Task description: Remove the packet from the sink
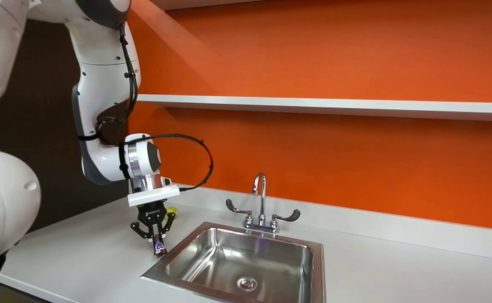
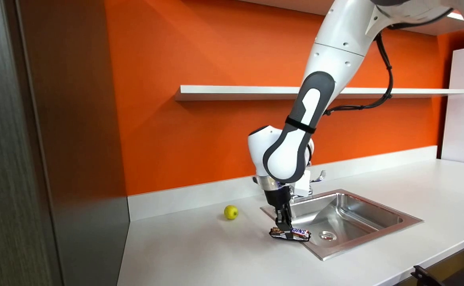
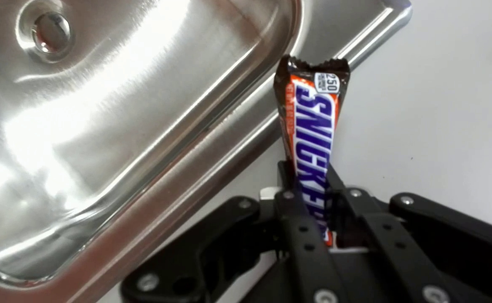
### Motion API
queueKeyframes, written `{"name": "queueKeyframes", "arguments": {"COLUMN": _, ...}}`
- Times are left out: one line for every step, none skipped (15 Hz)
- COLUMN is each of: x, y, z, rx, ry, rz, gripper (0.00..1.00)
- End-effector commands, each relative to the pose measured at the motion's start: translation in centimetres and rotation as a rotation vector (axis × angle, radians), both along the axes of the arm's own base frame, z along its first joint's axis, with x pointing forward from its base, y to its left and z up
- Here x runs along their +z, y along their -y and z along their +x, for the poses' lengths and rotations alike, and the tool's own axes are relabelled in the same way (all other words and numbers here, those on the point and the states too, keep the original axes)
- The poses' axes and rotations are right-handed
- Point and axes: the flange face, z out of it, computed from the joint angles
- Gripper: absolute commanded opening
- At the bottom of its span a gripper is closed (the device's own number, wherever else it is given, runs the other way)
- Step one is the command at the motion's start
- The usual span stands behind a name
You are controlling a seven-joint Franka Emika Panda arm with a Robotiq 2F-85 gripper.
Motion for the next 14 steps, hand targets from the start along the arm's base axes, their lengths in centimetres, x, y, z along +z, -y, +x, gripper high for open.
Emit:
{"name": "queueKeyframes", "arguments": {"x": -0.2, "y": -0.2, "z": 1.1, "rx": 0.047, "ry": -0.006, "rz": -0.002, "gripper": 0.42}}
{"name": "queueKeyframes", "arguments": {"x": -0.2, "y": -0.1, "z": 1.2, "rx": 0.047, "ry": -0.006, "rz": 0.0, "gripper": 0.43}}
{"name": "queueKeyframes", "arguments": {"x": -0.2, "y": -0.1, "z": 1.3, "rx": 0.049, "ry": -0.005, "rz": 0.0, "gripper": 0.5}}
{"name": "queueKeyframes", "arguments": {"x": -0.2, "y": 0.0, "z": 1.4, "rx": 0.049, "ry": -0.003, "rz": 0.001, "gripper": 0.57}}
{"name": "queueKeyframes", "arguments": {"x": 0.0, "y": 0.1, "z": 1.4, "rx": 0.049, "ry": -0.001, "rz": 0.002, "gripper": 0.65}}
{"name": "queueKeyframes", "arguments": {"x": 0.1, "y": 0.2, "z": 1.4, "rx": 0.047, "ry": 0.002, "rz": 0.004, "gripper": 0.72}}
{"name": "queueKeyframes", "arguments": {"x": 0.4, "y": 0.4, "z": 1.4, "rx": 0.045, "ry": 0.006, "rz": 0.006, "gripper": 0.79}}
{"name": "queueKeyframes", "arguments": {"x": 0.6, "y": 0.5, "z": 1.3, "rx": 0.038, "ry": 0.011, "rz": 0.009, "gripper": 0.87}}
{"name": "queueKeyframes", "arguments": {"x": 0.7, "y": 0.8, "z": 1.3, "rx": 0.031, "ry": 0.015, "rz": 0.012, "gripper": 0.94}}
{"name": "queueKeyframes", "arguments": {"x": 1.0, "y": 1.1, "z": 1.2, "rx": 0.017, "ry": 0.019, "rz": 0.015, "gripper": 0.99}}
{"name": "queueKeyframes", "arguments": {"x": 1.2, "y": 1.4, "z": 1.2, "rx": 0.005, "ry": 0.023, "rz": 0.017, "gripper": 1.0}}
{"name": "queueKeyframes", "arguments": {"x": 1.5, "y": 1.9, "z": 1.2, "rx": -0.015, "ry": 0.028, "rz": 0.024, "gripper": 1.0}}
{"name": "queueKeyframes", "arguments": {"x": 1.8, "y": 2.3, "z": 1.3, "rx": -0.037, "ry": 0.033, "rz": 0.029, "gripper": 1.0}}
{"name": "queueKeyframes", "arguments": {"x": 2.2, "y": 2.9, "z": 1.3, "rx": -0.075, "ry": 0.039, "rz": 0.04, "gripper": 1.0}}
